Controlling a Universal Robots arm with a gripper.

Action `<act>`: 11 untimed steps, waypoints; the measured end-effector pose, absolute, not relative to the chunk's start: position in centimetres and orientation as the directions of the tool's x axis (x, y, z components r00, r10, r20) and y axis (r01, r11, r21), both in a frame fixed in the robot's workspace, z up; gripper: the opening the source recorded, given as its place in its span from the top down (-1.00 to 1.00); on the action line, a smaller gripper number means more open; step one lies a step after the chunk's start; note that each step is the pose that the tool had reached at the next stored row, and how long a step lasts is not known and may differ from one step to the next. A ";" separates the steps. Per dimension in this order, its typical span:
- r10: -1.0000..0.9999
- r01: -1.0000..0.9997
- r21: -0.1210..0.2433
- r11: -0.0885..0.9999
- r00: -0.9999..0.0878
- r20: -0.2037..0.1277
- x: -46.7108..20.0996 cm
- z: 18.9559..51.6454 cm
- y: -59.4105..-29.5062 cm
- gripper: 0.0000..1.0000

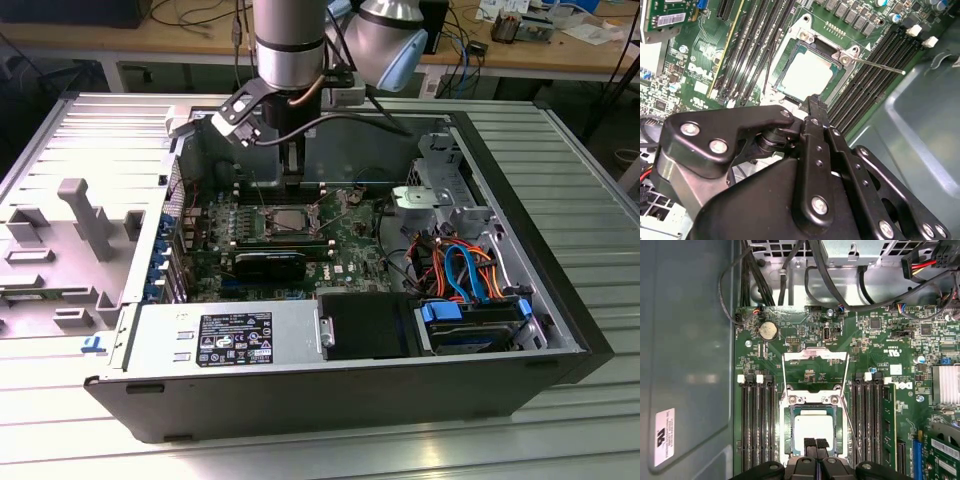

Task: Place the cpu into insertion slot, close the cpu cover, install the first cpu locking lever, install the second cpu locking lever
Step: 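Place the cpu into insertion slot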

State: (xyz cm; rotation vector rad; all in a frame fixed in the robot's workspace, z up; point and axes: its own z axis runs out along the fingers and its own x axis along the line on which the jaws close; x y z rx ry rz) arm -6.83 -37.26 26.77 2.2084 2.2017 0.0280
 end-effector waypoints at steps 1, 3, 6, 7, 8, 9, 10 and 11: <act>1.000 1.000 0.029 -0.003 0.003 -0.003 -6.8 27.1 -37.3 0.79; 1.000 1.000 0.029 -0.003 0.003 -0.004 -6.8 27.5 -37.3 0.79; 1.000 1.000 0.029 -0.003 0.003 -0.004 -6.8 28.5 -37.3 0.79; 1.000 1.000 0.029 -0.003 0.003 -0.004 -6.8 28.7 -37.3 0.79; 1.000 1.000 0.029 -0.003 0.003 -0.003 -6.8 28.8 -37.3 0.79; 1.000 1.000 0.029 -0.003 0.003 -0.004 -6.8 29.0 -37.3 0.79; 1.000 1.000 0.029 -0.003 0.003 -0.003 -6.8 29.0 -37.3 0.79; 1.000 1.000 0.029 -0.003 0.003 -0.003 -6.8 29.0 -37.3 0.79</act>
